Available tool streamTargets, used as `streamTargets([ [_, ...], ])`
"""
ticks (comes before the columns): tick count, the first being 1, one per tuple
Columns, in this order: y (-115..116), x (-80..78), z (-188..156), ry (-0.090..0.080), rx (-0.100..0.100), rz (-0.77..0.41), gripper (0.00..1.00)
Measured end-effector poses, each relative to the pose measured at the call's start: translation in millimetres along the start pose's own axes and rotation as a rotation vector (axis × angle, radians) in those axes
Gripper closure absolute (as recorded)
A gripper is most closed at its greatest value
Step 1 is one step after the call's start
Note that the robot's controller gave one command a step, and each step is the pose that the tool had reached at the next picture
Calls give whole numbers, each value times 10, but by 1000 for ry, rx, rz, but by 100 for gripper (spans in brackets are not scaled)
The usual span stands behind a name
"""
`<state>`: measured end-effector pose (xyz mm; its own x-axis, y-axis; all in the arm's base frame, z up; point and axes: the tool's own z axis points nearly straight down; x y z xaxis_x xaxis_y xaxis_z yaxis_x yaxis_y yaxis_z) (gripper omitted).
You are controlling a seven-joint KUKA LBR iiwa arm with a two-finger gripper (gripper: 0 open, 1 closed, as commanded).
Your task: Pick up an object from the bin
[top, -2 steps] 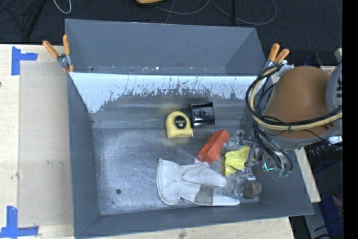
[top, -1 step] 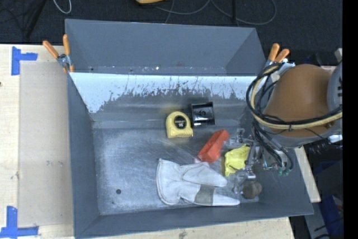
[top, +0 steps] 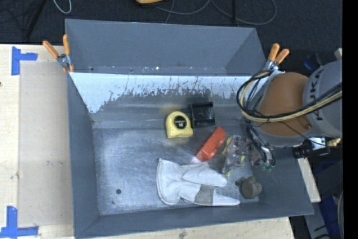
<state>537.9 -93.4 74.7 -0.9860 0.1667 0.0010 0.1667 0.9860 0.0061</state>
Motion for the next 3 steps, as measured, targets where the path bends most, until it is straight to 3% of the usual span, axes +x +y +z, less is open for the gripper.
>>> streamTargets([
  [1, -20, 2, 16, -4, 5, -2, 0],
  [2, -23, -37, -3, -20, 6, -2, 100],
  [3, -23, -37, -3, -20, 6, -3, 100],
])
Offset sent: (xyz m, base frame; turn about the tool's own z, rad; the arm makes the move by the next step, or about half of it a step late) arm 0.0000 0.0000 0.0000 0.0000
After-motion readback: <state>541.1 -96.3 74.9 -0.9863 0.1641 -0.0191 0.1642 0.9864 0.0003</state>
